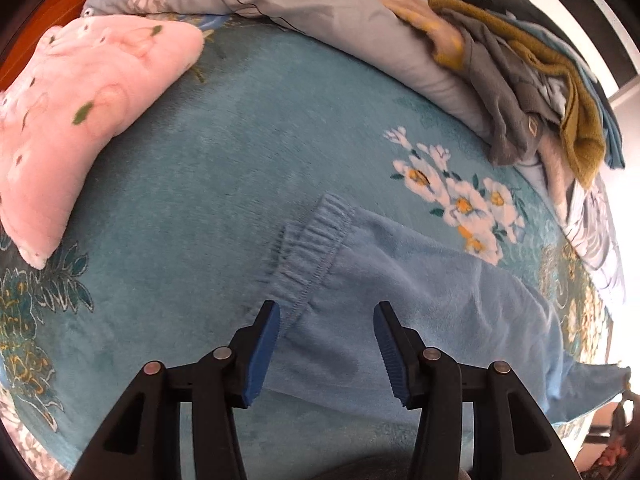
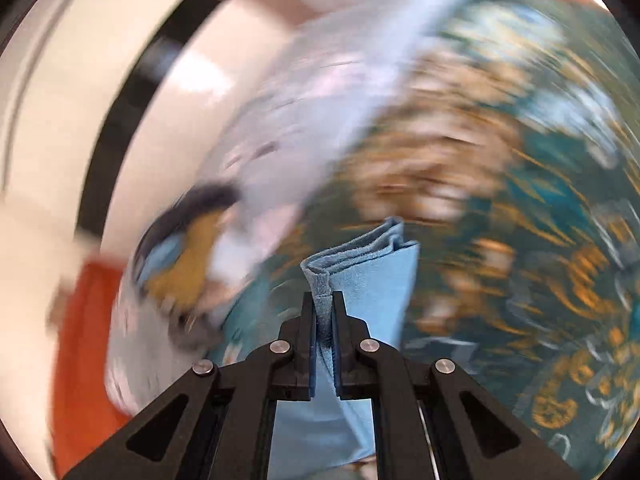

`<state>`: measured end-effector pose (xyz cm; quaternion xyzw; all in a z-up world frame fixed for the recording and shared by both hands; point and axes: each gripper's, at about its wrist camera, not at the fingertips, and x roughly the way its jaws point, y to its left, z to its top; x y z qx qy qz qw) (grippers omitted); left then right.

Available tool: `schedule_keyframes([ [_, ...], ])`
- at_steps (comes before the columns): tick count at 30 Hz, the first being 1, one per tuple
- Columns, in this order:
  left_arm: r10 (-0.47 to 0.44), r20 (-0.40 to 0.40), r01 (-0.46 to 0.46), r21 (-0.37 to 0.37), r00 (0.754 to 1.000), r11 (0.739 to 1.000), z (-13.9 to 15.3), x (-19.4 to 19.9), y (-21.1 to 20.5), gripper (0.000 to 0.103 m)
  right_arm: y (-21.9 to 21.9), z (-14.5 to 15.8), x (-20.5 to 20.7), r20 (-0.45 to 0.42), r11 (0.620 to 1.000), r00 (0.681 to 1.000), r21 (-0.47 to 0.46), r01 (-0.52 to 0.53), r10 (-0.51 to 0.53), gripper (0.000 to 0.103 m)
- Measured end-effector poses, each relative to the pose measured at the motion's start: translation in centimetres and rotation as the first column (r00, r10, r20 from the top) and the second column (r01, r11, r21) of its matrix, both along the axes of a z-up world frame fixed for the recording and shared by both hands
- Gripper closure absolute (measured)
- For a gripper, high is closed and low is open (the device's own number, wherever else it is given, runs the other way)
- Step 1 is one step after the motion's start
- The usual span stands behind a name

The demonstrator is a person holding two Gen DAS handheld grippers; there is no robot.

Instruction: Fold clothes

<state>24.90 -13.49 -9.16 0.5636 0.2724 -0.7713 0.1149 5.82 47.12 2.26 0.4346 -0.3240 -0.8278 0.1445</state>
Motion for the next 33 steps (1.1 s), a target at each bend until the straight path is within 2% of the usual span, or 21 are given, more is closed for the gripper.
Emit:
schedule_keyframes([
  [2, 0.017, -0.012, -0.016, 0.018, 1.0, 1.0, 0.0, 0.5, -0.5, 0.05, -4.8, 1.3, -0.8, -0.042, 0.992, 0.992, 0.037, -0.121, 0.122, 0.097],
  [5, 0.04, -0.025, -0.039, 0.04, 0.999, 0.998, 0.0, 1.1, -1.2, 0.05, -12.7, 1.3, -0.9, -0.044, 0.951, 0.952, 0.082, -0.299, 0.304, 0.097],
  [8, 0.071, -0.037, -0.068, 0.061, 0.997, 0.996, 0.0, 1.7, -2.1, 0.05, -20.2, -0.4, 0.1, 0.008, 0.871, 0.88, 0.14, -0.47, 0.474, 0.097],
  [11, 0.092, -0.047, -0.088, 0.08, 0.995, 0.993, 0.0, 2.2, -2.8, 0.05, -25.4, -3.4, 1.9, 0.116, 0.782, 0.804, 0.187, -0.594, 0.583, 0.097],
  [13, 0.099, -0.055, -0.094, 0.086, 0.994, 0.992, 0.1, 2.4, -3.2, 0.05, -28.8, -5.5, 3.2, 0.191, 0.713, 0.742, 0.208, -0.67, 0.642, 0.097],
  [16, 0.101, -0.063, -0.095, 0.094, 0.993, 0.991, 0.2, 2.7, -3.6, 0.049, -30.8, -8.1, 4.8, 0.283, 0.645, 0.687, 0.238, -0.726, 0.669, 0.096],
  [19, 0.099, -0.066, -0.093, 0.094, 0.993, 0.991, 0.2, 2.7, -3.6, 0.048, -30.8, -9.5, 5.4, 0.337, 0.632, 0.67, 0.231, -0.74, 0.662, 0.093],
  [21, 0.083, -0.071, -0.076, 0.099, 0.994, 0.992, 0.4, 2.3, -3.1, 0.048, -30.5, -9.4, 5.4, 0.341, 0.623, 0.658, 0.22, -0.75, 0.671, 0.092],
  [22, 0.073, -0.074, -0.066, 0.1, 0.995, 0.993, 0.6, 2.1, -2.8, 0.048, -30.1, -9.0, 5.5, 0.334, 0.622, 0.656, 0.217, -0.752, 0.677, 0.09],
  [24, 0.032, -0.085, -0.023, 0.099, 0.996, 0.995, 1.0, 1.3, -1.5, 0.048, -28.7, -7.7, 5.2, 0.304, 0.634, 0.657, 0.183, -0.751, 0.69, 0.079],
  [26, -0.023, -0.099, 0.033, 0.099, 0.995, 0.994, 1.6, 0.2, 0.3, 0.047, -26.9, -6.3, 4.6, 0.266, 0.661, 0.681, 0.174, -0.73, 0.682, 0.068],
  [30, -0.158, -0.106, 0.168, 0.092, 0.982, 0.981, 2.3, -2.2, 5.5, 0.044, -21.1, -5.7, 1.9, 0.252, 0.778, 0.797, 0.194, -0.597, 0.549, 0.065],
  [33, -0.3, -0.07, 0.304, 0.051, 0.951, 0.951, 1.9, -4.2, 10.7, 0.044, -15.7, -7.1, 0.1, 0.294, 0.86, 0.869, 0.211, -0.465, 0.398, 0.065],
])
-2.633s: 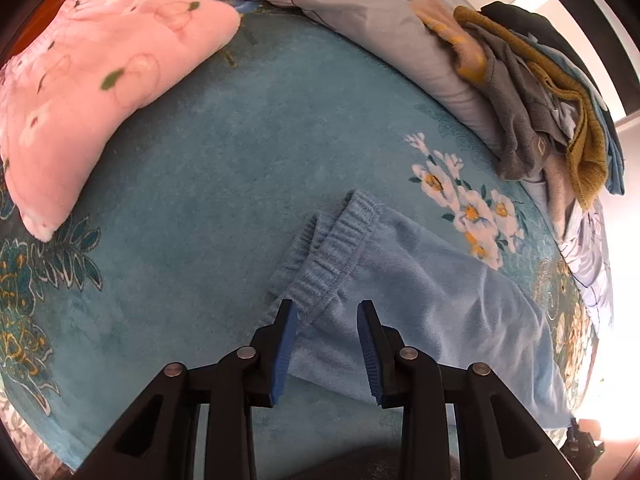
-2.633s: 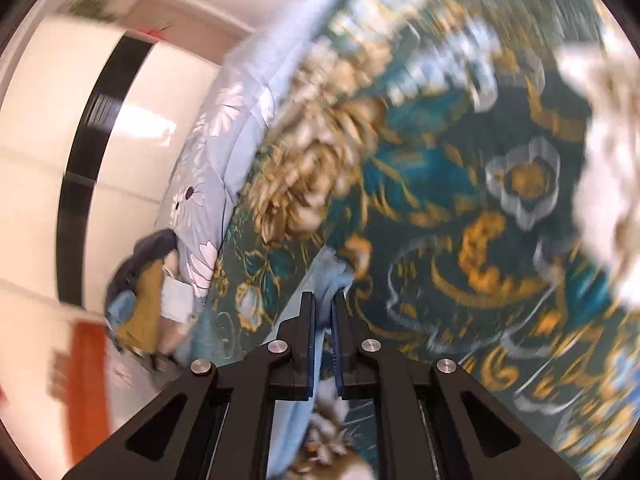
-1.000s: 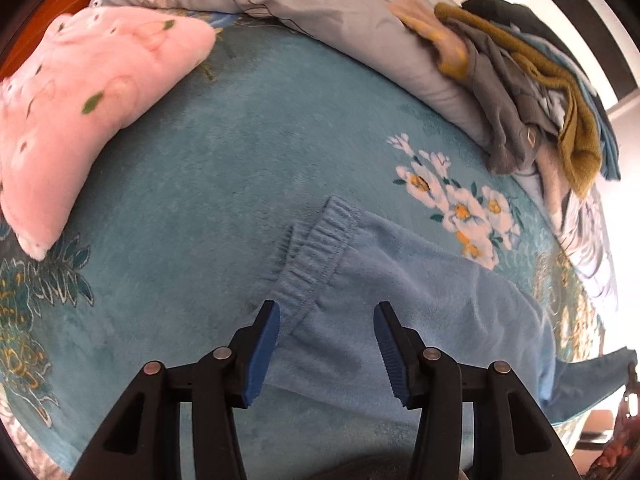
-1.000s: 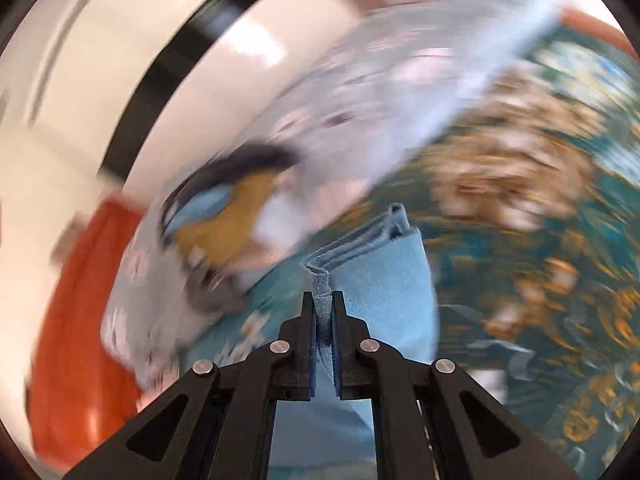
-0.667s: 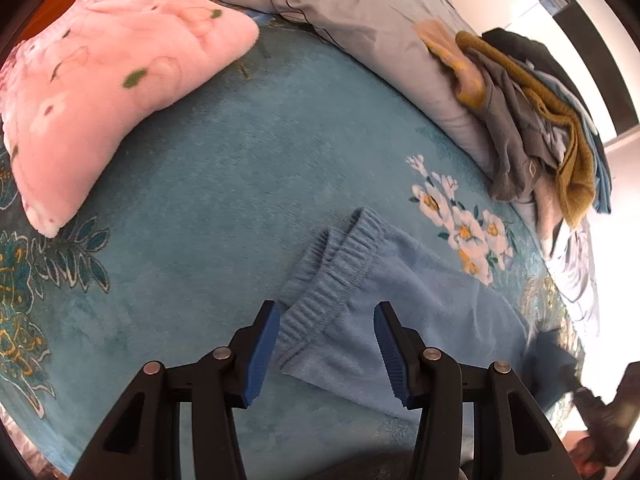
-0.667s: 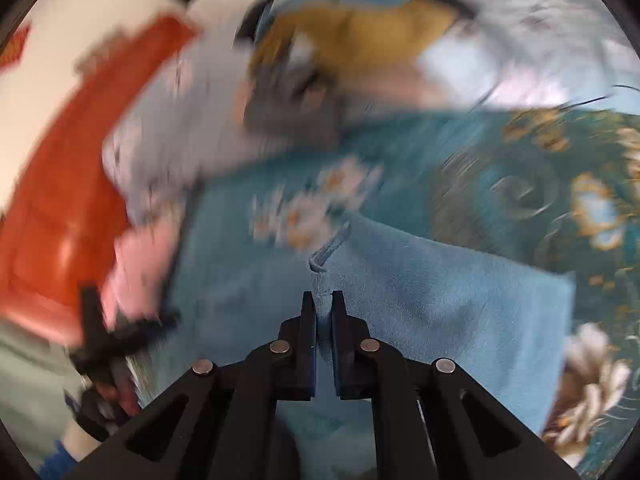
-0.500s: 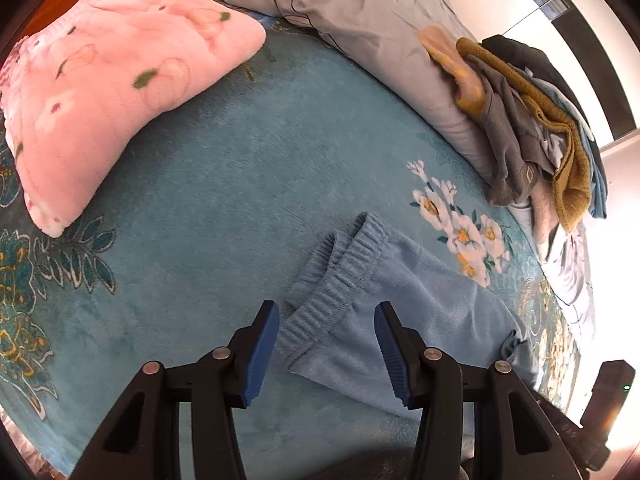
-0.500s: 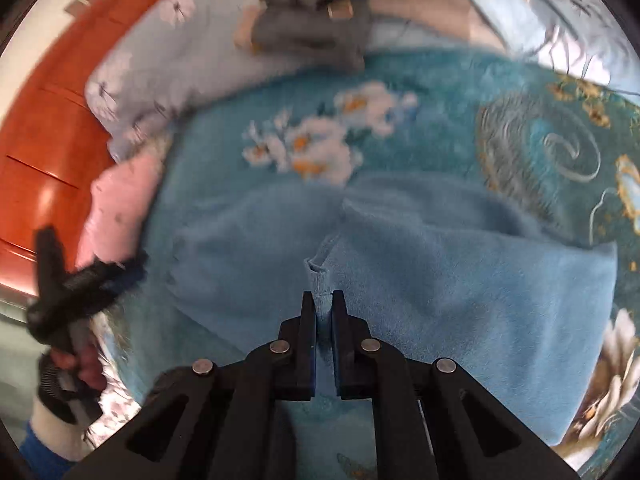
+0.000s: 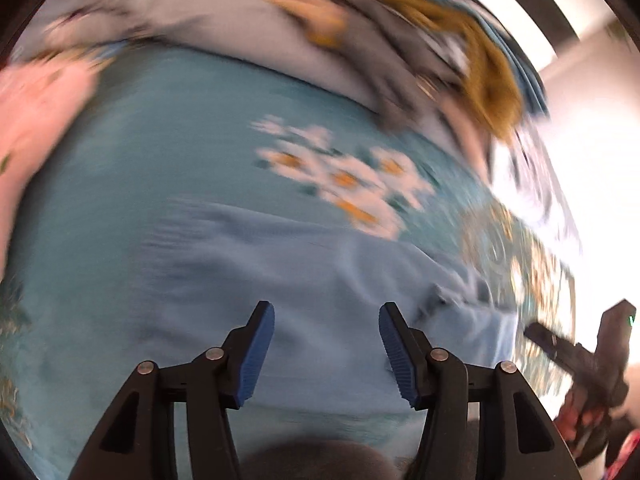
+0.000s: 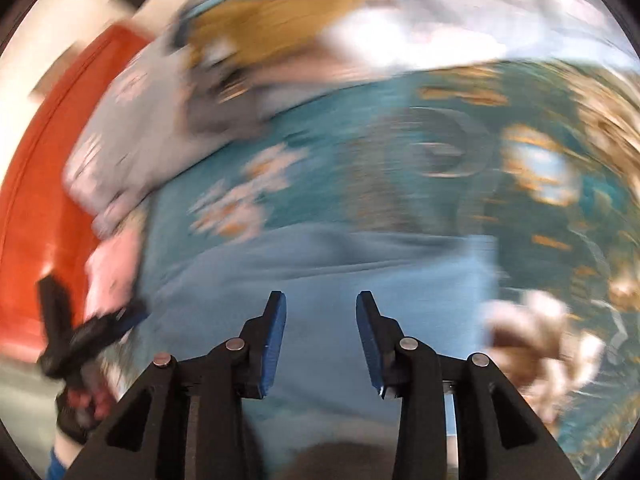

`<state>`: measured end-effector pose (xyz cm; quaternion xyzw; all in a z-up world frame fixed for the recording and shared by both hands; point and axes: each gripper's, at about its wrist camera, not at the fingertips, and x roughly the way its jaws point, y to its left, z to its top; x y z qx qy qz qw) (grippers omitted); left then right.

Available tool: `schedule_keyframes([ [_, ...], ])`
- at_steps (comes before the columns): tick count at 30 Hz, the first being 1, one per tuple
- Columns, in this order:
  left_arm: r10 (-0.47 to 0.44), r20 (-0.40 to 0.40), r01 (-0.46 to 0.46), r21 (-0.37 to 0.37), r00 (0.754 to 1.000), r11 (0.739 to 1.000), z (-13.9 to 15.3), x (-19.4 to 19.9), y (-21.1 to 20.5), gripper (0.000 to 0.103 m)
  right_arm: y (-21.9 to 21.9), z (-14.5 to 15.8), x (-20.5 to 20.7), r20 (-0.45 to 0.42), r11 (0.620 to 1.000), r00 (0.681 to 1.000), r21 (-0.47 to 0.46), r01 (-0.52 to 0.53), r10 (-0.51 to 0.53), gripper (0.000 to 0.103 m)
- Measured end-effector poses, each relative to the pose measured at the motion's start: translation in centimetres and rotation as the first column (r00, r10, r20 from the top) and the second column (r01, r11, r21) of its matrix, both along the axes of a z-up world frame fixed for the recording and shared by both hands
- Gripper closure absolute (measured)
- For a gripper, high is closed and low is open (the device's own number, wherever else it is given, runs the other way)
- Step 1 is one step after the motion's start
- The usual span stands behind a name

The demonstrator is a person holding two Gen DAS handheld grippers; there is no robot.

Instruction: Fold clothes

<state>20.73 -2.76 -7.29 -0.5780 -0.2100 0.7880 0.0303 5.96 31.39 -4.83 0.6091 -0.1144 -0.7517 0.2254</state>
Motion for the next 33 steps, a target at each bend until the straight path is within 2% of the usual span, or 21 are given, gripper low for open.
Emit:
schedule_keyframes([
  [3, -0.121, 0.039, 0.123, -0.064, 0.992, 0.99, -1.0, -1.5, 4.8, 0.044, 5.0, -2.4, -0.7, 0.075, 0.99, 0.987, 0.004, 0.142, -0.142, 0.065],
  [5, -0.163, 0.077, 0.171, -0.105, 0.984, 0.98, -2.3, -2.2, 7.3, 0.044, 7.1, -4.0, -0.8, 0.135, 0.983, 0.975, -0.019, 0.182, -0.178, 0.064],
  [7, -0.19, 0.115, 0.206, -0.15, 0.975, 0.967, -3.4, -2.7, 9.1, 0.044, 8.0, -5.1, -0.8, 0.175, 0.98, 0.968, -0.058, 0.191, -0.179, 0.064],
  [9, -0.195, 0.167, 0.232, -0.236, 0.966, 0.944, -4.4, -3.2, 10.2, 0.044, 8.0, -5.8, -0.9, 0.195, 0.976, 0.965, -0.093, 0.195, -0.174, 0.064],
  [12, -0.209, 0.178, 0.247, -0.231, 0.962, 0.941, -4.2, -3.9, 10.3, 0.044, 7.2, -6.2, -1.4, 0.202, 0.977, 0.967, -0.11, 0.183, -0.158, 0.064],
  [14, -0.216, 0.122, 0.236, -0.177, 0.969, 0.956, -2.6, -3.8, 9.1, 0.044, 6.7, -6.1, -1.8, 0.19, 0.979, 0.972, -0.119, 0.162, -0.138, 0.064],
  [16, -0.187, 0.079, 0.197, -0.165, 0.979, 0.966, -1.0, -3.5, 6.3, 0.044, 6.6, -5.9, -1.9, 0.174, 0.98, 0.977, -0.133, 0.149, -0.125, 0.064],
  [17, -0.17, 0.057, 0.177, -0.16, 0.984, 0.971, -0.3, -3.3, 4.8, 0.041, 6.7, -5.7, -1.9, 0.169, 0.978, 0.978, -0.148, 0.146, -0.121, 0.064],
  [20, 0.006, 0.034, 0.0, -0.197, 0.999, 0.98, 0.2, -2.3, -2.4, 0.034, 7.0, -5.3, -1.9, 0.163, 0.972, 0.981, -0.196, 0.133, -0.101, 0.063],
  [22, 0.155, 0.06, -0.143, -0.164, 0.986, 0.976, -1.0, -1.2, -7.3, 0.034, 6.9, -5.8, -1.9, 0.176, 0.971, 0.981, -0.207, 0.121, -0.085, 0.057],
  [24, 0.275, 0.083, -0.268, -0.087, 0.958, 0.959, -2.5, 0.8, -12.0, 0.033, 6.9, -6.5, -1.8, 0.193, 0.97, 0.978, -0.212, 0.12, -0.079, 0.057],
  [25, 0.302, 0.094, -0.298, -0.061, 0.949, 0.953, -3.3, 1.5, -13.3, 0.033, 6.8, -6.9, -1.7, 0.202, 0.969, 0.976, -0.214, 0.126, -0.083, 0.057],
  [28, 0.318, 0.123, -0.323, 0.023, 0.94, 0.946, -5.5, 3.0, -15.6, 0.033, 6.8, -7.8, -1.8, 0.227, 0.965, 0.969, -0.218, 0.147, -0.097, 0.057],
  [29, 0.302, 0.127, -0.312, 0.066, 0.945, 0.948, -6.1, 3.1, -15.8, 0.033, 6.8, -8.0, -1.8, 0.232, 0.964, 0.968, -0.218, 0.151, -0.099, 0.057],
  [33, 0.243, 0.099, -0.254, 0.117, 0.965, 0.96, -7.1, 3.0, -15.7, 0.033, 6.6, -8.2, -2.2, 0.238, 0.96, 0.966, -0.228, 0.161, -0.105, 0.057],
])
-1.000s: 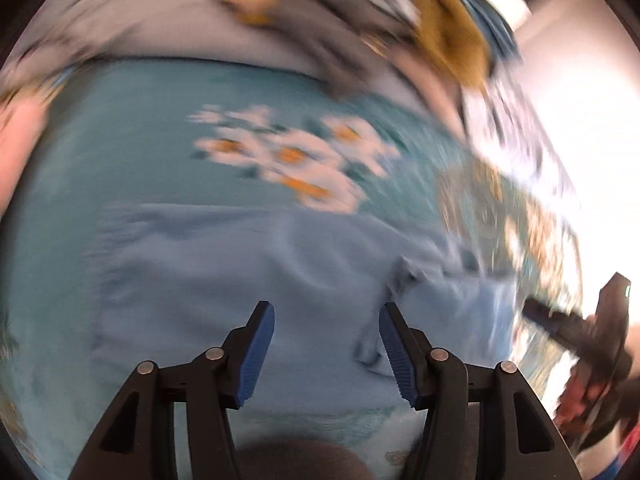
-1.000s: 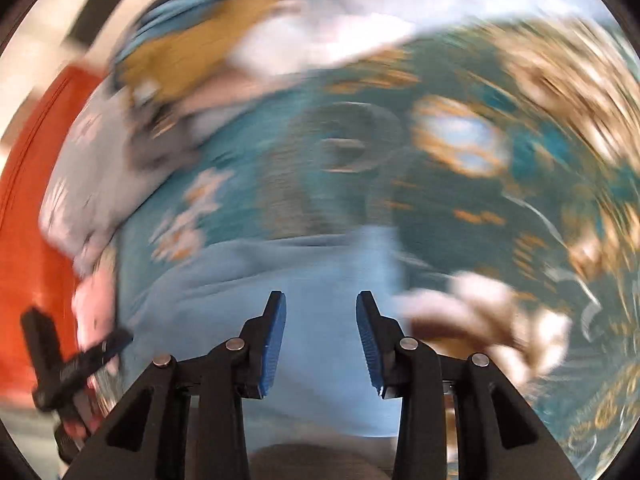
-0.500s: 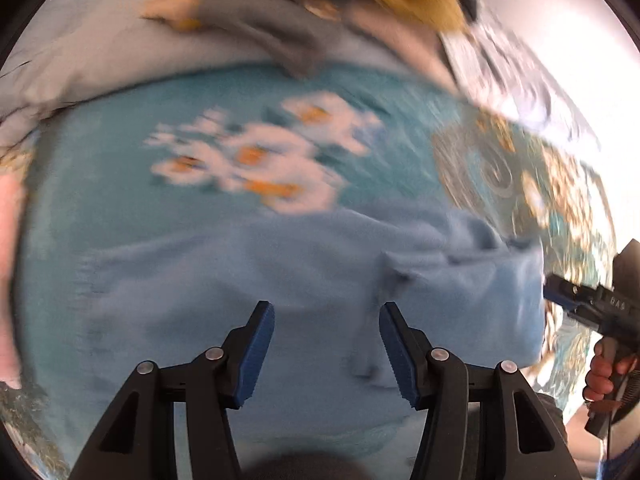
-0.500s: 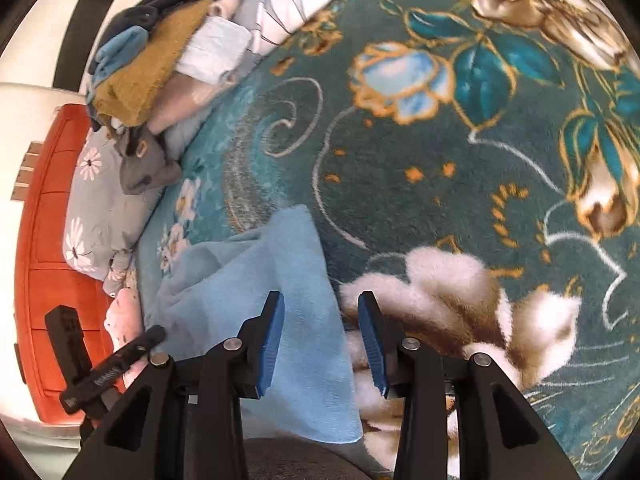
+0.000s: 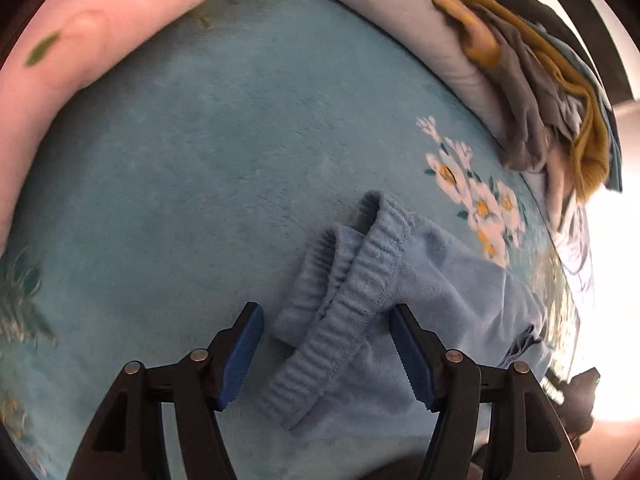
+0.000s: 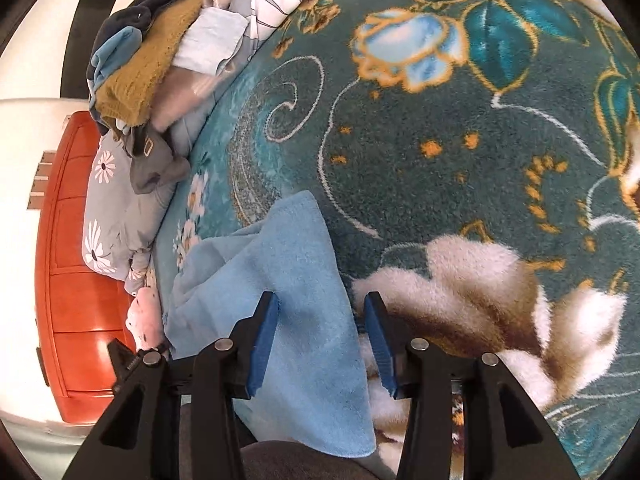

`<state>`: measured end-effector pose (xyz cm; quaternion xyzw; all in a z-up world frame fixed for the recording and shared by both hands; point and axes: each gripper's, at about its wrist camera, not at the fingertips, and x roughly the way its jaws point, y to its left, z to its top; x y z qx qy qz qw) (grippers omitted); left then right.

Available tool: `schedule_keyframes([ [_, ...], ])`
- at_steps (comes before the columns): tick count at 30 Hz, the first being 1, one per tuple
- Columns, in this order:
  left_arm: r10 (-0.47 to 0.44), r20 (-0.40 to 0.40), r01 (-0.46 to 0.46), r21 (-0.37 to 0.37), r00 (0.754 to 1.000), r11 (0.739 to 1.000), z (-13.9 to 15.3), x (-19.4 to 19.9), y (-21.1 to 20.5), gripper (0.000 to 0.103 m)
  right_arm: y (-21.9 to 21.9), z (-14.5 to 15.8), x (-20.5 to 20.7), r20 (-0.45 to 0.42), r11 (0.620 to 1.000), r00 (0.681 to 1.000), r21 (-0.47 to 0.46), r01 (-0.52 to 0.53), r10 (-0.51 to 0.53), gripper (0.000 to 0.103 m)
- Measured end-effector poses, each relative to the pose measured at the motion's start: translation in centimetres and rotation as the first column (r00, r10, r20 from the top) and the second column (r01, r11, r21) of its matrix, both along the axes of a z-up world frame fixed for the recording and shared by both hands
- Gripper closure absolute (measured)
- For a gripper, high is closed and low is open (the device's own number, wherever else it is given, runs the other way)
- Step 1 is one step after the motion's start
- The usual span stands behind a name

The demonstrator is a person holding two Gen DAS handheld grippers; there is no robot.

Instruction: Fold clothes

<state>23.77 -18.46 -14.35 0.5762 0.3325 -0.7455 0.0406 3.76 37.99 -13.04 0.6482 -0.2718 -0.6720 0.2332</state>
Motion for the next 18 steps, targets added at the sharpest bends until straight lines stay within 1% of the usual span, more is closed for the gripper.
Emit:
schedule_keyframes([
  [3, -0.012, -0.038, 0.013, 0.045, 0.999, 0.999, 0.0, -0.1, -0.3, 0.033, -0.2, 0.0, -0.3, -0.001, 1.0, 1.0, -0.01, 0.011, -0.011, 0.058],
  [5, -0.026, -0.048, 0.029, 0.056, 0.999, 0.998, 0.0, -0.4, -0.4, 0.034, -0.6, 0.0, -0.4, 0.004, 1.0, 1.0, -0.011, 0.014, -0.014, 0.068],
  [6, -0.031, -0.053, 0.034, 0.059, 0.998, 0.998, 0.0, -0.5, -0.4, 0.034, -0.8, 0.0, -0.4, 0.005, 1.0, 1.0, -0.003, 0.011, -0.011, 0.071],
  [8, -0.031, -0.069, 0.035, 0.066, 0.997, 0.997, 0.0, -0.5, -0.7, 0.037, -1.1, 0.3, -0.5, -0.002, 1.0, 1.0, 0.009, 0.0, 0.0, 0.087],
  [10, -0.018, -0.08, 0.024, 0.071, 0.997, 0.997, 0.1, -0.4, -1.0, 0.043, -1.4, 0.8, -0.7, -0.019, 1.0, 1.0, 0.015, -0.008, 0.009, 0.092],
  [12, -0.008, -0.093, 0.014, 0.072, 0.996, 0.997, 0.3, -0.4, -1.0, 0.045, -1.5, 1.8, -1.2, -0.051, 1.0, 0.999, 0.003, -0.016, 0.016, 0.093],
  [14, -0.001, -0.11, 0.01, 0.081, 0.994, 0.997, 0.5, -0.6, -0.8, 0.051, -1.9, 2.9, -2.3, -0.088, 0.999, 0.995, 0.004, -0.035, 0.035, 0.094],
  [17, -0.013, -0.134, 0.028, 0.111, 0.991, 0.993, 0.7, -2.2, 0.3, 0.054, -2.3, 5.2, -4.9, -0.161, 0.998, 0.985, 0.02, -0.057, 0.06, 0.094],
  [18, -0.029, -0.135, 0.044, 0.11, 0.99, 0.993, 0.7, -2.9, 0.9, 0.054, -2.0, 6.1, -6.2, -0.192, 0.998, 0.98, 0.027, -0.051, 0.055, 0.094],
])
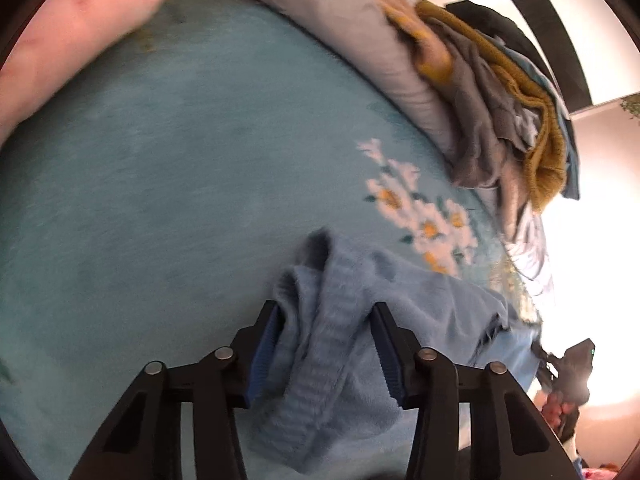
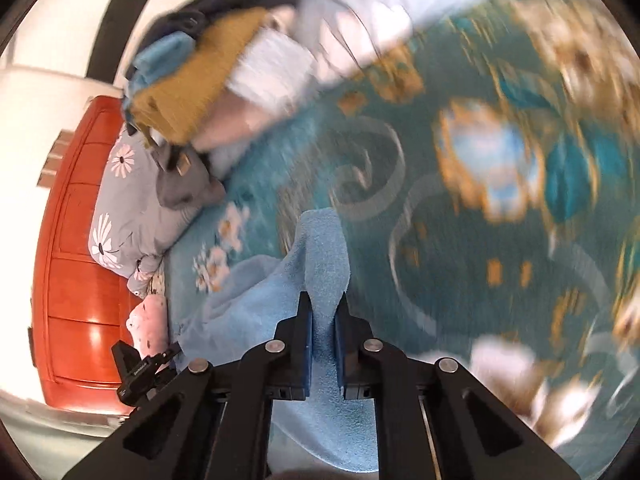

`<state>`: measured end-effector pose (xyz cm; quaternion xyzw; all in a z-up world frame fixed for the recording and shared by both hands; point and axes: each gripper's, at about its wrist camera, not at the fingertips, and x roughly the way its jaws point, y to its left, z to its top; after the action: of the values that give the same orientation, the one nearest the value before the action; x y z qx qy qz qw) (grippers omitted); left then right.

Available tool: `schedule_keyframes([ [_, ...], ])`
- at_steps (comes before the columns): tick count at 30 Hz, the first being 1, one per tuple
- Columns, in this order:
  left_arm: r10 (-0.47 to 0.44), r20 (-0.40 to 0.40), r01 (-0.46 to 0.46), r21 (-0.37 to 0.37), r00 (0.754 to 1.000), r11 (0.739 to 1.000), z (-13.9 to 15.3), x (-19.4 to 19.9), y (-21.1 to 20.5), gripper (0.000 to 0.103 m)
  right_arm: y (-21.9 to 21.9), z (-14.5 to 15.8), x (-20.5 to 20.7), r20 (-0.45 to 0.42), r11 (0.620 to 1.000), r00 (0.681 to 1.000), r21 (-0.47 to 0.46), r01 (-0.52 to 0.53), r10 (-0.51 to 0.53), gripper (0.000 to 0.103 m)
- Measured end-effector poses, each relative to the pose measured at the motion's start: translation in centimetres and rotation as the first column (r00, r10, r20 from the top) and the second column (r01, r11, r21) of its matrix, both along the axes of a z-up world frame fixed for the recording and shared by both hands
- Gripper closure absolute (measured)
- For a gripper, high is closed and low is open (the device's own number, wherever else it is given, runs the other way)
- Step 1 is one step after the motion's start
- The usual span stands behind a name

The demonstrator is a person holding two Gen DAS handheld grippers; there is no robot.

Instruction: Fold clothes

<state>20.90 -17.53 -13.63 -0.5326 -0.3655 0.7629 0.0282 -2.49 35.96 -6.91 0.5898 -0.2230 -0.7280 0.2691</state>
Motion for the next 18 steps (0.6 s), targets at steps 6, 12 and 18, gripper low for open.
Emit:
schedule_keyframes([
  [6, -0.109, 0.026, 0.11, -0.046, 0.994, 0.993, 0.5, -3.0, 3.9, 0.051, 2.6, 0.9, -5.3, -0.04, 0.995, 0.998, 0.087, 0.057, -0.054, 0.094],
  [12, -0.121, 0.081, 0.122, -0.002, 0.989, 0.993, -0.8, -3.4, 5.2, 0.053, 3.0, -1.5, -5.9, 0.011, 0.989, 1.0, 0.146, 0.026, -0.028, 0.093],
  [18, -0.084, 0.097, 0.076, 0.077, 0.992, 0.994, -1.4, -3.2, 4.6, 0.054, 3.5, -2.8, -5.7, 0.034, 0.985, 0.999, 0.172, 0.019, -0.025, 0.091],
])
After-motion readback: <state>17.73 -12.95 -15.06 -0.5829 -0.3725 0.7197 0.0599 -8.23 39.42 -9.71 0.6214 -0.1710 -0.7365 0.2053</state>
